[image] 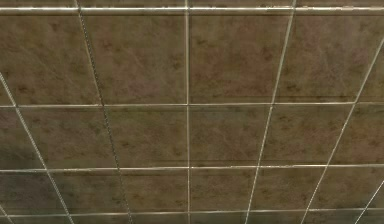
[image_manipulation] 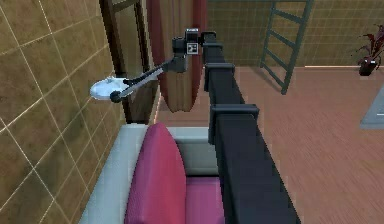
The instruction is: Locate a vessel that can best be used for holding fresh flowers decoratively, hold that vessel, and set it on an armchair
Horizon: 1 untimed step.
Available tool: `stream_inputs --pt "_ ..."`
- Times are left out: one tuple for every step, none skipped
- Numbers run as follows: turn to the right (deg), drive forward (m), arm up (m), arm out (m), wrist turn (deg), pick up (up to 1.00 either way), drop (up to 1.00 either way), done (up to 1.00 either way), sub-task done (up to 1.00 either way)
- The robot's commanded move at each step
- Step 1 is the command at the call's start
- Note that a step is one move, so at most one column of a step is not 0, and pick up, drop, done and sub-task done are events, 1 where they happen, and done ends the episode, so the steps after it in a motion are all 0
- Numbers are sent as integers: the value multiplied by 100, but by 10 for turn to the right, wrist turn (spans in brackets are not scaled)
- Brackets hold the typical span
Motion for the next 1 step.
stream_inputs --pt "0 0 0 0 450 0 0 0 0"
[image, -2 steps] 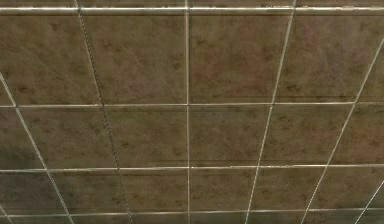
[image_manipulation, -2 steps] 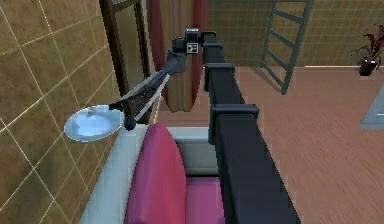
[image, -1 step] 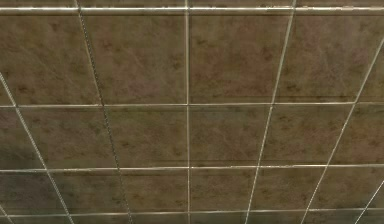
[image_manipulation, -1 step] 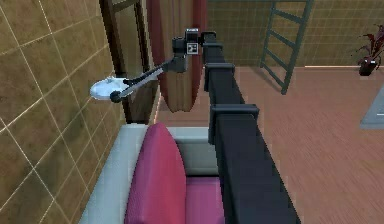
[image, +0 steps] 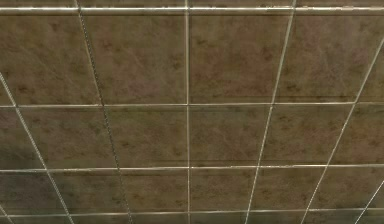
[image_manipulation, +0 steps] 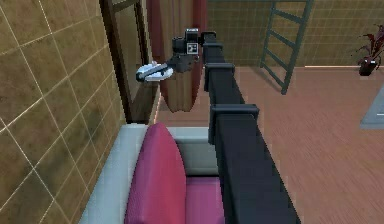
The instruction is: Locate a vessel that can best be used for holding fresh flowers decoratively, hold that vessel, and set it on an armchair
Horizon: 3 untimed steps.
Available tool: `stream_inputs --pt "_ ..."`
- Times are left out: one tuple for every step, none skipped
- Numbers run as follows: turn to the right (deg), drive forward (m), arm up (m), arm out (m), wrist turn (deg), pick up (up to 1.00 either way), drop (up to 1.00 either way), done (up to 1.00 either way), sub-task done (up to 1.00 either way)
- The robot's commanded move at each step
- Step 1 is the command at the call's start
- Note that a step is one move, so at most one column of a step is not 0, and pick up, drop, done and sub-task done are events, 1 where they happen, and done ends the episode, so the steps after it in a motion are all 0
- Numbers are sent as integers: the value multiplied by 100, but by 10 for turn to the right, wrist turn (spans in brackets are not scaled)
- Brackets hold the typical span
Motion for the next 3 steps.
stream_inputs --pt "0 0 0 0 450 0 0 0 0" --pt "0 0 0 0 450 0 0 0 0" --pt "0 0 0 0 210 0 0 0 0"
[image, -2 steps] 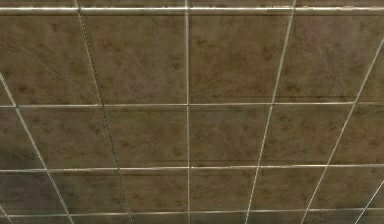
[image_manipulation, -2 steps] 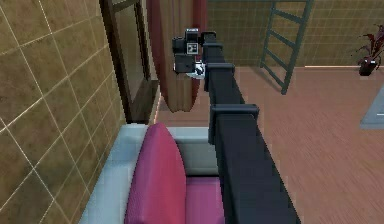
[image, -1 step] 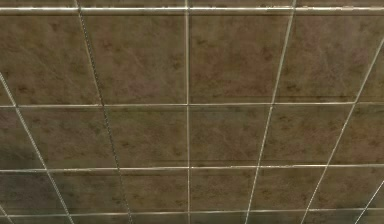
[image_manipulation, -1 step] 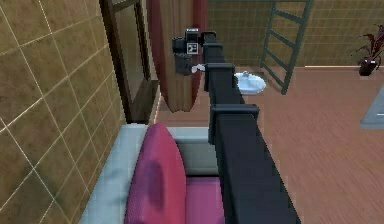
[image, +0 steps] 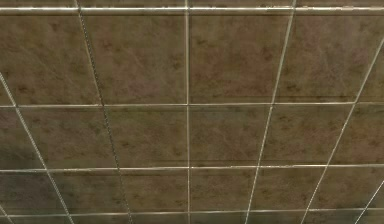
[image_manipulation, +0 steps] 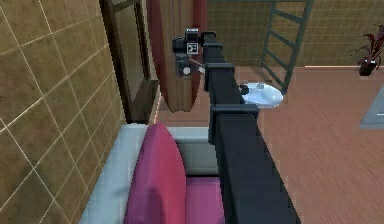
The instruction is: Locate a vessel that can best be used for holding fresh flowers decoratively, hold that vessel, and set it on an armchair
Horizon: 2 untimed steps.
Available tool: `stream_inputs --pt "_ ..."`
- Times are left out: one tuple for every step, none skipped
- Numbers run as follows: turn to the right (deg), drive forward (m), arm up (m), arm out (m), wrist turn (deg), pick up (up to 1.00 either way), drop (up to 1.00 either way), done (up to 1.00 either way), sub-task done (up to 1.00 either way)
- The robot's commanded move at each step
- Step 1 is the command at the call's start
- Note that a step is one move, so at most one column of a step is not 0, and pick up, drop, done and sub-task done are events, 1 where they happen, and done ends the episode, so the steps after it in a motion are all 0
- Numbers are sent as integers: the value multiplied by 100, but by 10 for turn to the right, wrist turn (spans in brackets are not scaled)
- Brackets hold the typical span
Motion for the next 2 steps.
stream_inputs --pt "0 0 -46 0 0 0 0 0 0" --pt "0 0 -32 0 0 0 0 0 0"
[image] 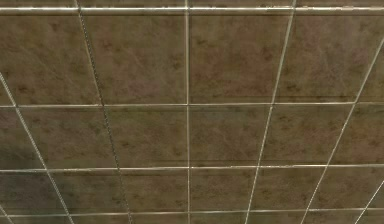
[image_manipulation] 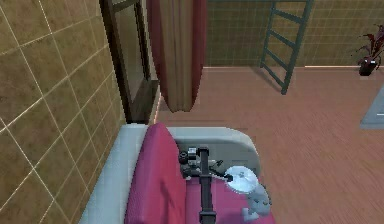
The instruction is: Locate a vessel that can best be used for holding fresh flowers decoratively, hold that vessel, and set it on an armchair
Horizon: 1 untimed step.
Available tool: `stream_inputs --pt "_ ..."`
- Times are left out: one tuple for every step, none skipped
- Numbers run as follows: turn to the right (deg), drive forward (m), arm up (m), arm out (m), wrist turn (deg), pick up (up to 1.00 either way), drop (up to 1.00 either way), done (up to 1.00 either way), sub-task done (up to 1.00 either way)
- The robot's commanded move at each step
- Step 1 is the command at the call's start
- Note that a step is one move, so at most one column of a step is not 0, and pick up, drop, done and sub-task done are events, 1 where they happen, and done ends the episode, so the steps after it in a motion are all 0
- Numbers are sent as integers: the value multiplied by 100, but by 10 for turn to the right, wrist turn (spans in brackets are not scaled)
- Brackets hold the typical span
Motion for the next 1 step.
stream_inputs --pt "0 0 0 0 0 0 100 0 0"
